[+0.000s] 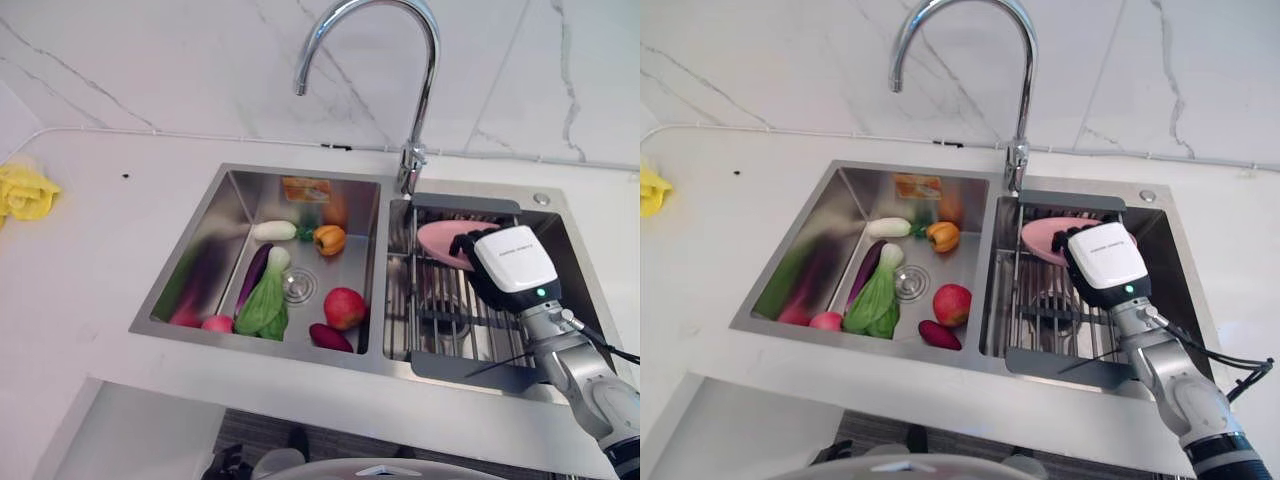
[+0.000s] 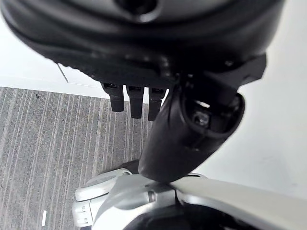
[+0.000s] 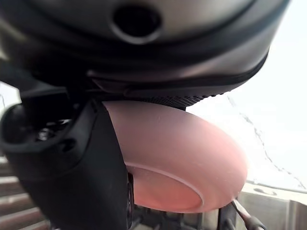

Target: Place the dishes in the dishwasher.

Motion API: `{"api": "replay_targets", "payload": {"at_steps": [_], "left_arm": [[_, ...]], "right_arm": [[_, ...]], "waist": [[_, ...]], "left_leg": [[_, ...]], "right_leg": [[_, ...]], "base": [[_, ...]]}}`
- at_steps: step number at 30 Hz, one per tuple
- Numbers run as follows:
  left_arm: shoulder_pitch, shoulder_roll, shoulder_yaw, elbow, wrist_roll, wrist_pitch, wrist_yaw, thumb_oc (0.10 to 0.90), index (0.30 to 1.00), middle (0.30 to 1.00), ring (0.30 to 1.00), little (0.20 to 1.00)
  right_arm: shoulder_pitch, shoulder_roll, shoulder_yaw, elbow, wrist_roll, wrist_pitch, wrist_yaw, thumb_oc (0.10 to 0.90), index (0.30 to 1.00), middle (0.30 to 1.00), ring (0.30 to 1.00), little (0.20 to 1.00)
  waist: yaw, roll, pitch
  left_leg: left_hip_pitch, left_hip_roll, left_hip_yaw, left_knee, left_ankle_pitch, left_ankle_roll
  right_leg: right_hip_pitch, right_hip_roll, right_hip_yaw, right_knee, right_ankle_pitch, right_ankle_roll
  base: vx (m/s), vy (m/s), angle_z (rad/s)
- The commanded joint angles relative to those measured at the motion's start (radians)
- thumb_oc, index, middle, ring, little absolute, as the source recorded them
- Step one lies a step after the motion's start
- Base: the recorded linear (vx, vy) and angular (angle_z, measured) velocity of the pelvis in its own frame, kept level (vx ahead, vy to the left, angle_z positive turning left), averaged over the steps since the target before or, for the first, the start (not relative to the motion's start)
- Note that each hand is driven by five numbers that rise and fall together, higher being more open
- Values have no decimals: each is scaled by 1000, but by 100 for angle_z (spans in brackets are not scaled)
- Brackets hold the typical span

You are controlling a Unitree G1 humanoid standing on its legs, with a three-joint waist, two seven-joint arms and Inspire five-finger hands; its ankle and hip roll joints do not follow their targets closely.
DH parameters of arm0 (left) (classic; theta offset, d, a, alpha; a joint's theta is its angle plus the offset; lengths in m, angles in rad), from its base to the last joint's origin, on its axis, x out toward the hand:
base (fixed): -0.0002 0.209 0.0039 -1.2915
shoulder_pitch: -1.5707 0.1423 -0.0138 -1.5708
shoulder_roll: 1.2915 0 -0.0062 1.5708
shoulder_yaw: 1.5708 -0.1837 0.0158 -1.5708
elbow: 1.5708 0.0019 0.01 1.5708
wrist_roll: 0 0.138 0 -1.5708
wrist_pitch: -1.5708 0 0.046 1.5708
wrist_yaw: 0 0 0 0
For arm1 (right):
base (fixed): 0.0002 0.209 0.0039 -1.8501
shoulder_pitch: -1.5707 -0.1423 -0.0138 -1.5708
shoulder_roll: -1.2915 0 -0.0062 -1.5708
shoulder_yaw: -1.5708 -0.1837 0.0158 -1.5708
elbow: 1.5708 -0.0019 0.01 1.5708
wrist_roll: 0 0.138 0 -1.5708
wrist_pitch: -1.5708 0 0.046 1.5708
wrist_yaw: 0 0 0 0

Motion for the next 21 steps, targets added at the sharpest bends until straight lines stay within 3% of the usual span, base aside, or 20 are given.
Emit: {"api": "replay_targets", "payload": {"at_steps": [1, 6, 9, 10, 11, 13, 14, 17, 18, 19, 20, 21], "left_arm": [[-58, -21, -48, 43, 41, -22, 10, 800, 900, 900, 900, 900], [-53, -9, -38, 22, 55, -23, 13, 800, 900, 900, 900, 900], [-72, 5, -41, 4, 53, -28, 11, 800, 900, 900, 900, 900], [-79, 6, -29, -1, 35, -31, 16, 800, 900, 900, 900, 900], [-109, 5, -20, -4, 26, -36, 17, 800, 900, 900, 900, 900], [-111, 1, -23, -3, 27, -36, 17, 800, 900, 900, 900, 900], [-114, -1, -26, 3, 43, -33, -1, 800, 900, 900, 900, 900], [-108, 1, -23, 14, 68, -37, -19, 800, 900, 900, 900, 900], [-112, 14, -23, 14, 76, -32, -25, 800, 900, 900, 900, 900], [-113, 14, -22, 14, 76, -32, -26, 800, 900, 900, 900, 900], [-114, 37, -15, 8, 80, -28, -29, 800, 900, 900, 900, 900], [-109, 44, -2, 3, 70, -25, -31, 800, 900, 900, 900, 900]], "right_arm": [[-212, -6, -205, -251, 88, 15, -212, 400, 300, 300, 300, 300], [-155, 4, -305, -391, 143, -38, -207, 400, 300, 300, 300, 300], [-130, -28, -368, -424, 151, -45, -203, 400, 300, 300, 300, 300], [-138, -48, -376, -437, 159, -52, -195, 400, 300, 300, 300, 300], [-115, -126, -429, -424, 146, -40, -172, 400, 300, 300, 300, 300], [-110, -130, -436, -427, 149, -39, -170, 400, 300, 300, 300, 300], [-79, -145, -491, -422, 130, -10, -155, 400, 300, 300, 300, 300], [-89, -184, -483, -381, 109, 15, -119, 400, 300, 300, 300, 300], [-94, -188, -471, -356, 105, 24, -111, 400, 300, 300, 300, 300], [-96, -189, -469, -354, 105, 25, -112, 400, 300, 300, 300, 300], [-94, -196, -457, -315, 121, 30, -94, 400, 300, 300, 300, 300], [-96, -207, -453, -298, 127, 28, -78, 400, 300, 300, 300, 300]], "waist": [[55, -25, -16], [31, -25, -2], [19, -44, 23], [24, -50, 34], [-12, -53, 31], [-5, -48, 29], [-43, -53, 30], [-68, -59, 39], [-60, -55, 41], [-56, -58, 41], [-49, -50, 41], [-33, -46, 37]], "left_leg": [[14, 54, 11, 3, -8, -51], [-4, 57, 8, 18, 13, -60], [-66, 46, -16, 135, -10, -76], [-78, 25, -85, 189, -47, -86], [-49, -10, -192, 175, -124, -59], [-44, -10, -187, 162, -118, -57], [-32, -32, -171, 112, -106, -29], [-9, -53, -50, 51, -104, 4], [-10, -44, -5, 41, -98, 11], [-14, -46, 0, 40, -93, 11], [-31, -37, 47, 37, -73, 30], [-41, -29, 75, 39, -59, 40]], "right_leg": [[25, -44, 12, 15, 1, 58], [17, -34, 17, 19, -11, 53], [9, -49, 16, 27, -4, 44], [-9, -53, 41, 39, -2, 40], [-90, -66, 138, 62, 34, 53], [-95, -65, 143, 63, 35, 55], [-143, -91, 174, 61, 91, 76], [-250, -118, 253, 61, 169, 130], [-272, -101, 255, 96, 132, 128], [-281, -102, 261, 102, 134, 128], [-264, -68, 244, 220, 43, 108], [-238, -66, 203, 271, 1, 93]], "base": [[4, -34, 2], [-16, -14, 5], [-101, -17, 20], [-170, 193, 19], [-163, 196, 8], [-107, 164, -66], [-122, 241, -117], [-251, 251, -122], [-212, 84, -142], [-307, 149, -154], [-302, 129, -136], [-377, 134, -182]]}}
